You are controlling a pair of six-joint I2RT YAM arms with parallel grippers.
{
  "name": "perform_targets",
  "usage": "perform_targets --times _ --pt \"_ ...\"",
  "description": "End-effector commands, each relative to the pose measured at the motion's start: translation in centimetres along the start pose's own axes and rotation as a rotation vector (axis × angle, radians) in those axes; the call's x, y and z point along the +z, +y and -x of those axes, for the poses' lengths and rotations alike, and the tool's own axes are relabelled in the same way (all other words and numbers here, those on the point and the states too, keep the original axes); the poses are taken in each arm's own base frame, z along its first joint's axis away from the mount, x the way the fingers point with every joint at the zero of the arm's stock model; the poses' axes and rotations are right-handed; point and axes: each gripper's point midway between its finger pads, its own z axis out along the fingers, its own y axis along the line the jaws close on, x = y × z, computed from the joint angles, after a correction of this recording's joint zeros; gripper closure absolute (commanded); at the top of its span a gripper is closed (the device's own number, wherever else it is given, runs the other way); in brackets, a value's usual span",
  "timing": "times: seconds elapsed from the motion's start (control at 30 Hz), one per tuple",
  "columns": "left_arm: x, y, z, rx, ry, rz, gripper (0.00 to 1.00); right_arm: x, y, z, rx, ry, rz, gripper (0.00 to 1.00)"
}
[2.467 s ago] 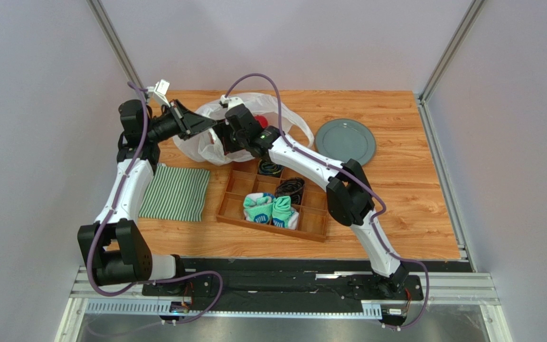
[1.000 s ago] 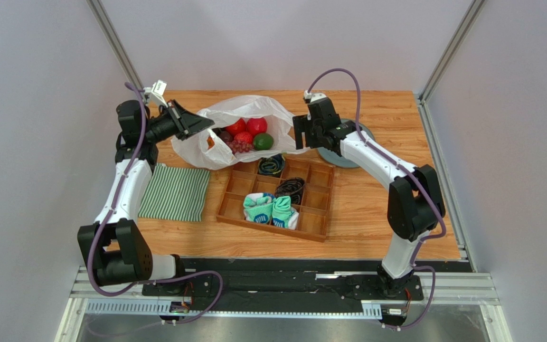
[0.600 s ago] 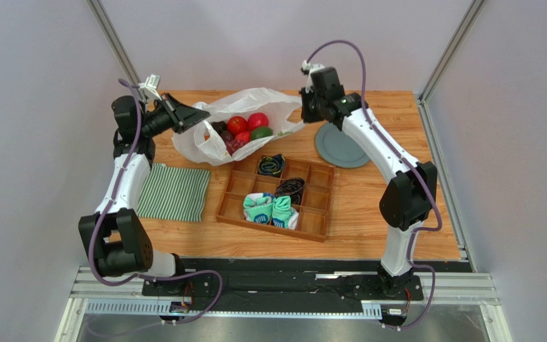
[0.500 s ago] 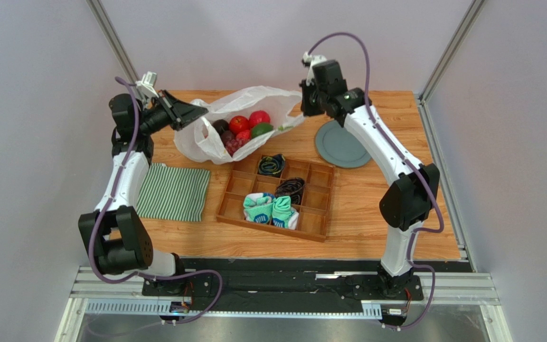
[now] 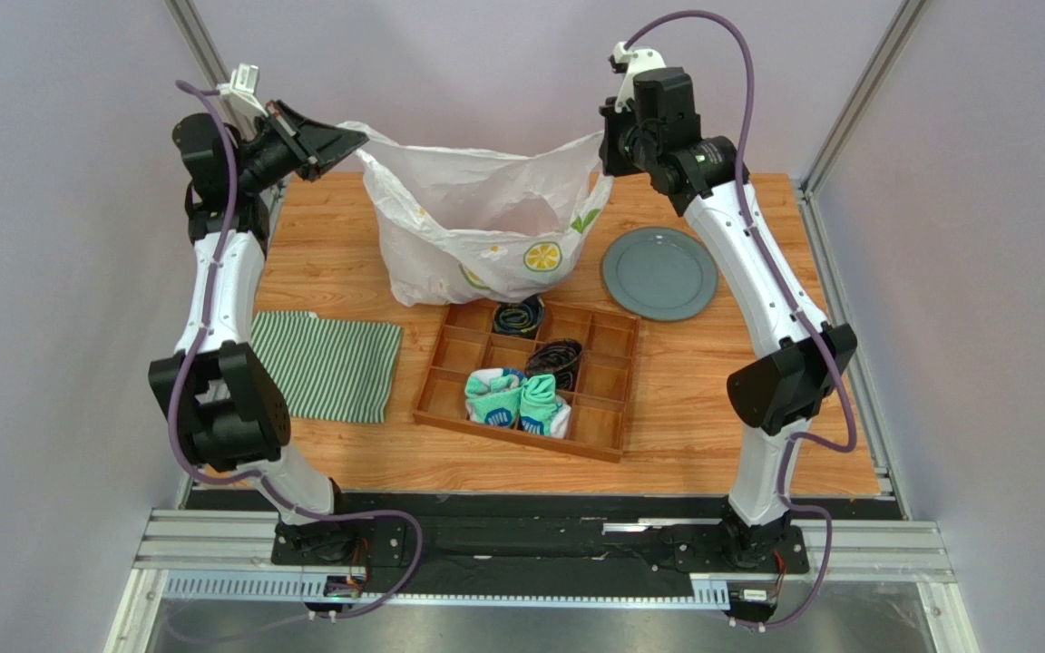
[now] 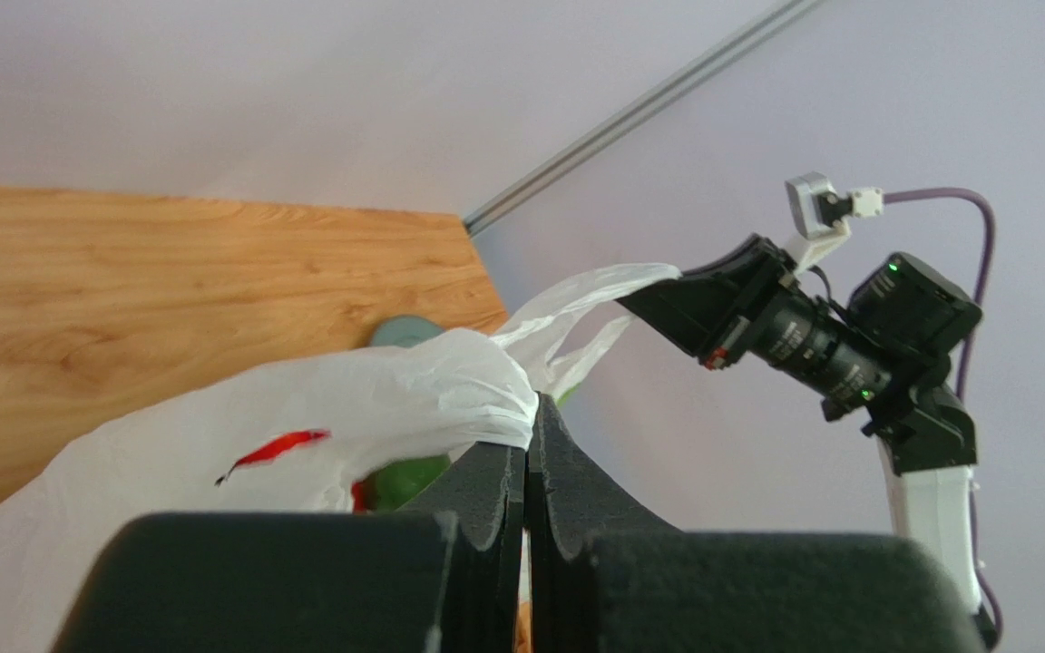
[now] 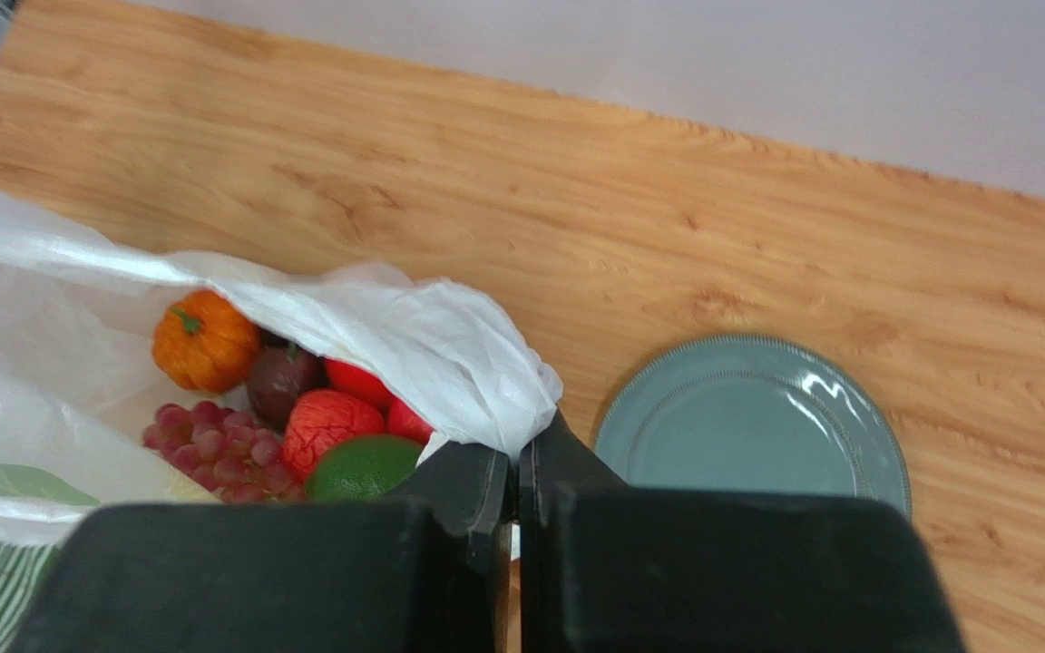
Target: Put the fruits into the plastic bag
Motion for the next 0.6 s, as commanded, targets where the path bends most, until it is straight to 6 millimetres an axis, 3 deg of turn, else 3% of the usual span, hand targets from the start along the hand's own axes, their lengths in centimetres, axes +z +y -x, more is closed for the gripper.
perform_targets --times 0.0,0.1,0.33,0.43,0.57 --pt "1.5 3.0 -1.5 0.05 0.069 0.048 1.0 0.2 -1.2 -0.3 0.005 0.007 -0.044 1.0" --pt "2.0 3.4 -1.7 0.079 0.09 0.064 1.0 -0.8 -1.3 0.8 0.014 -0.024 -0.051 1.0" --pt "2.4 -0.1 1.0 0.176 0.013 0.019 1.0 -5.0 -2.3 5.8 0.04 -0.172 -0.101 1.0" --pt "2.8 0.8 1.7 0.172 -0.011 0.034 1.0 -5.2 -3.3 6.3 0.056 -0.193 -0.119 1.0" --pt "4.0 3.9 1.2 0.133 0.006 0.041 1.0 -3.2 -5.2 4.4 0.101 -0.138 -0.139 1.0"
